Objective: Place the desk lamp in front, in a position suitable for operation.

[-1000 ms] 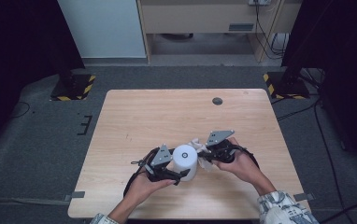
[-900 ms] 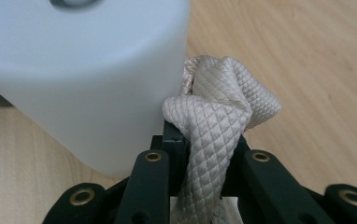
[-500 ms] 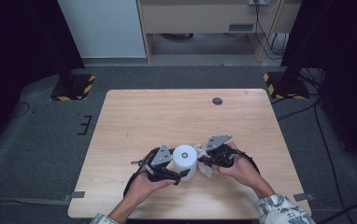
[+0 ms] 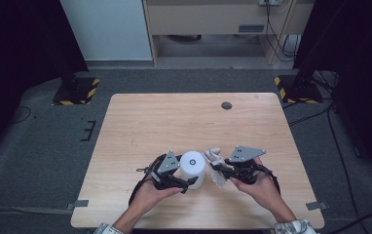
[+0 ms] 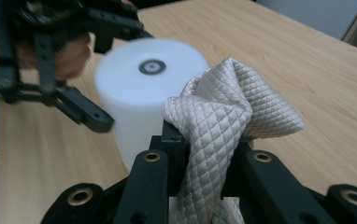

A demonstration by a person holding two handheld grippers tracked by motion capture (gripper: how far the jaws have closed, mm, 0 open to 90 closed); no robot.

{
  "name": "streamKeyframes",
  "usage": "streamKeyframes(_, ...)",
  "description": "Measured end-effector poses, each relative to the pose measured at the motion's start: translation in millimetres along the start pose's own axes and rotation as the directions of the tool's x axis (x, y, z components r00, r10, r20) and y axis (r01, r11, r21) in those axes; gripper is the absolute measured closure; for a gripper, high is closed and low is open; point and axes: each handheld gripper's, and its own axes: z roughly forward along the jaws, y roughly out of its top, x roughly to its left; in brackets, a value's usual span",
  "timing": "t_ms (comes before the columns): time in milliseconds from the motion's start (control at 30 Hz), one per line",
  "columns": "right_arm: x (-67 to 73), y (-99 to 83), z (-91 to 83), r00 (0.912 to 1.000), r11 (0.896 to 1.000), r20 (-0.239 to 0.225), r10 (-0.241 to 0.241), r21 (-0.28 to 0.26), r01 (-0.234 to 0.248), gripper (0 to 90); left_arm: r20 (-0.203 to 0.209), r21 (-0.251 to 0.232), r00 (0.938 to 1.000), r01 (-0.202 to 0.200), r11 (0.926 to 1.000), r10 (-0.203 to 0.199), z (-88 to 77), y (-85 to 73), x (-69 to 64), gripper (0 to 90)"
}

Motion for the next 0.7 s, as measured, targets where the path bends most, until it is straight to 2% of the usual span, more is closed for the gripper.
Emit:
streamKeyframes(33, 0.0, 0.0, 0.0, 1.0, 1.0, 0.0, 0.0, 0.0, 0.0, 77.3, 0.0, 0.0, 1.0, 0.0, 1.0, 0.0, 0.0, 0.0, 0.0, 9.0)
streamKeyframes(67, 4.9, -1.9, -3.5, 0.9997, 0.999, -0.002, 0.025, -0.03, -0.025, 77.4, 0.0, 0.0, 1.0, 0.0, 1.0, 0.0, 0.0, 0.0, 0.0, 9.0)
streamKeyframes(100, 6.7, -3.0, -3.5, 0.9996, 0.999, -0.005, 0.028, -0.034, -0.028, 77.4, 0.0, 0.0, 1.0, 0.0, 1.0, 0.0, 0.0, 0.0, 0.0, 9.0)
streamKeyframes(300, 13.1, -10.9, 3.1, 0.9995, 0.999, -0.015, 0.03, -0.014, -0.03, 77.1, -0.001, 0.0, 1.0, 0.0, 1.0, 0.0, -0.1, 0.0, -0.1, 9.0)
streamKeyframes(533, 16.9, -26.1, 24.5, 0.9996, 0.994, -0.016, 0.025, 0.108, -0.023, 77.0, -0.003, 0.002, 1.0, 0.001, 1.0, -0.001, -0.6, -0.1, 1.0, 9.0)
streamKeyframes(567, 16.9, -26.1, 24.5, 0.9996, 0.994, -0.016, 0.025, 0.108, -0.023, 77.0, -0.003, 0.002, 1.0, 0.001, 1.0, -0.001, -0.6, -0.1, 1.0, 9.0)
streamKeyframes(600, 17.9, -30.3, 30.4, 0.9997, 0.989, -0.012, 0.023, 0.143, -0.021, 77.1, -0.004, 0.002, 1.0, 0.001, 1.0, -0.001, -0.6, -0.1, 1.2, 9.0)
streamKeyframes(700, 18.1, -32.7, 34.2, 0.9998, 0.987, -0.009, 0.02, 0.162, -0.018, 77.1, -0.005, 0.002, 1.0, 0.001, 1.0, -0.001, -0.8, -0.1, 1.3, 9.0)
